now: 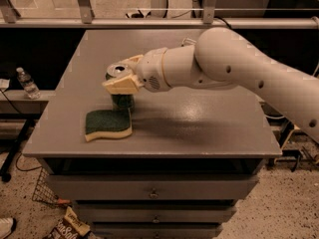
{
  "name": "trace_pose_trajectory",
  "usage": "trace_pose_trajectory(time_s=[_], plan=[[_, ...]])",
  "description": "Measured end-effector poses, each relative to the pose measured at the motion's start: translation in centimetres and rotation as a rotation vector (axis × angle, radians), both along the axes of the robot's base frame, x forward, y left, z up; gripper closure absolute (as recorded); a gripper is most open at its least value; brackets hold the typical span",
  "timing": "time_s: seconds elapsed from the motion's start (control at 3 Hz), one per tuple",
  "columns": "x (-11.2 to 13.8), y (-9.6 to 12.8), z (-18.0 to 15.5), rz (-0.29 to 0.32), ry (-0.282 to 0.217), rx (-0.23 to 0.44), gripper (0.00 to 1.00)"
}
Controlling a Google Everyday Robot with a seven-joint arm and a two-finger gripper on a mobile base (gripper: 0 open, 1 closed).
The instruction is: Move green can near sponge
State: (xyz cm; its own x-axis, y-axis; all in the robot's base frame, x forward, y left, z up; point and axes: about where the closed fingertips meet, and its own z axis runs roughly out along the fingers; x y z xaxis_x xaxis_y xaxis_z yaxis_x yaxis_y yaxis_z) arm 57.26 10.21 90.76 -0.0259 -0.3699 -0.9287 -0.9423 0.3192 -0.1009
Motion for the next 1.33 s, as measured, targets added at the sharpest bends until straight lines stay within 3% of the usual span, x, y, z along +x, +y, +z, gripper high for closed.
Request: trace_pose_trajectory(time_s=[0.67,1.0,1.33], plan=[[-0.20,0.40,0.10,0.007,-0.002,-0.002,0.58],[-0.34,0.67,0.16,0.012,-0.003,-0.003,0.28],[-0.43,0.84,0.20,0.015,-0.003,-0.003,0.05]])
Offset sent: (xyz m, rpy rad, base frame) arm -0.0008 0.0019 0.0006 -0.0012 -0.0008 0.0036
